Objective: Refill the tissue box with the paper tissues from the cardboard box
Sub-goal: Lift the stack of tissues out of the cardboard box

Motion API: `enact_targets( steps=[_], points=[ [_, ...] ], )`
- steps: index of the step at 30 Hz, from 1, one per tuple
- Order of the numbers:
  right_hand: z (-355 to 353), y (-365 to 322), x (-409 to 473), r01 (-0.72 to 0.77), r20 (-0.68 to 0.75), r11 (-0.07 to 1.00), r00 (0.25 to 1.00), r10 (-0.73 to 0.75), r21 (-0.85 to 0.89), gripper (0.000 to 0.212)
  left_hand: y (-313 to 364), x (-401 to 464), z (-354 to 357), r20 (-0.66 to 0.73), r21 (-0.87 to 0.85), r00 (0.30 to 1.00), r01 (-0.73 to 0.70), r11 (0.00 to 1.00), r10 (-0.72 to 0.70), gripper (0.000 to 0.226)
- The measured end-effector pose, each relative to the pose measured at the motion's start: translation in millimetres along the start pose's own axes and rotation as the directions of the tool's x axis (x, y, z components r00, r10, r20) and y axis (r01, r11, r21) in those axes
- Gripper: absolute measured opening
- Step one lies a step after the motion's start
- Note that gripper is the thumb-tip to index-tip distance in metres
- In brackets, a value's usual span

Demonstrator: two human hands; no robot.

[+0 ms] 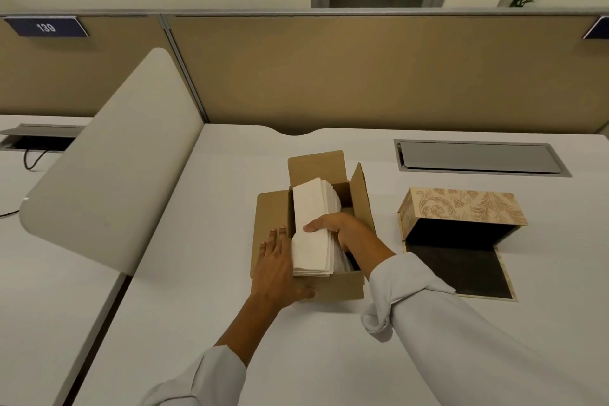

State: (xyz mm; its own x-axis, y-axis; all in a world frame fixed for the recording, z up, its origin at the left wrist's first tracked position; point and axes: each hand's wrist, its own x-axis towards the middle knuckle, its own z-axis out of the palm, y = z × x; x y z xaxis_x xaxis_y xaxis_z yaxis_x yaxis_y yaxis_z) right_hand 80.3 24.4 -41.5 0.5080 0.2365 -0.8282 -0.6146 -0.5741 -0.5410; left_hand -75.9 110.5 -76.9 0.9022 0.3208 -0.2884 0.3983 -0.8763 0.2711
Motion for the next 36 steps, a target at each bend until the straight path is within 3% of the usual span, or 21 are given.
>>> enact_targets(
  steps=[5,8,10,12,15,17,20,22,24,26,29,32,36],
  points=[
    [-7,1,-10,0.059,0.013,0.998,0.998,-0.059,0.021,0.090,0,-1,-2,0.031,-0.070,0.999,-0.016,0.997,0.018,0.147],
    [-17,-6,-30,0.110,0.020,0.993,0.994,-0.111,0.035,0.081,2,-3,-6,0.058,-0.130,0.997,-0.047,0.990,0.055,0.151],
    [-27,-10,-42,0.144,0.039,0.988,0.988,-0.147,0.063,0.069,1,-5,-15,0.059,-0.241,0.991,-0.104,0.965,0.122,0.152],
    [-38,-14,-51,0.170,0.051,0.981,0.983,-0.176,0.096,0.072,0,-9,-29,0.062,-0.415,0.978,-0.155,0.897,0.197,0.149],
    [-55,-21,-67,0.198,0.067,0.971,0.976,-0.208,0.134,0.078,2,-12,-53,0.102,-0.555,0.985,-0.058,0.830,0.138,0.156],
    [-66,-25,-76,0.206,0.104,0.968,0.969,-0.222,0.146,0.081,9,-10,-72,0.107,-0.715,0.993,0.042,0.698,0.050,0.158],
    [-83,-30,-89,0.220,0.170,0.964,0.955,-0.245,0.150,0.084,29,-4,-97,0.199,-0.934,0.980,0.198,0.298,-0.029,0.146],
    [-93,-33,-99,0.230,0.224,0.962,0.940,-0.259,0.149,0.079,50,-4,-109,0.294,-0.952,0.956,0.293,0.093,0.001,0.124],
    [-102,-33,-108,0.229,0.283,0.965,0.924,-0.258,0.132,0.075,69,-7,-114,0.340,-0.938,0.938,0.343,-0.042,0.070,0.103],
    [-110,-32,-115,0.229,0.337,0.970,0.910,-0.241,0.078,0.075,87,-10,-115,0.336,-0.925,0.933,0.352,-0.144,0.126,0.098],
    [-123,-27,-125,0.226,0.379,0.973,0.904,-0.197,-0.034,0.072,108,-13,-116,0.305,-0.926,0.944,0.325,-0.193,0.125,0.095],
    [-139,-19,-137,0.224,0.402,0.968,0.901,-0.162,-0.113,0.050,129,-17,-113,0.303,-0.932,0.950,0.313,-0.184,0.080,0.093],
    [-158,-9,-138,0.216,0.416,0.957,0.902,-0.118,-0.196,0.075,155,-23,-100,0.320,-0.937,0.947,0.314,-0.153,-0.018,0.084]
  ],
)
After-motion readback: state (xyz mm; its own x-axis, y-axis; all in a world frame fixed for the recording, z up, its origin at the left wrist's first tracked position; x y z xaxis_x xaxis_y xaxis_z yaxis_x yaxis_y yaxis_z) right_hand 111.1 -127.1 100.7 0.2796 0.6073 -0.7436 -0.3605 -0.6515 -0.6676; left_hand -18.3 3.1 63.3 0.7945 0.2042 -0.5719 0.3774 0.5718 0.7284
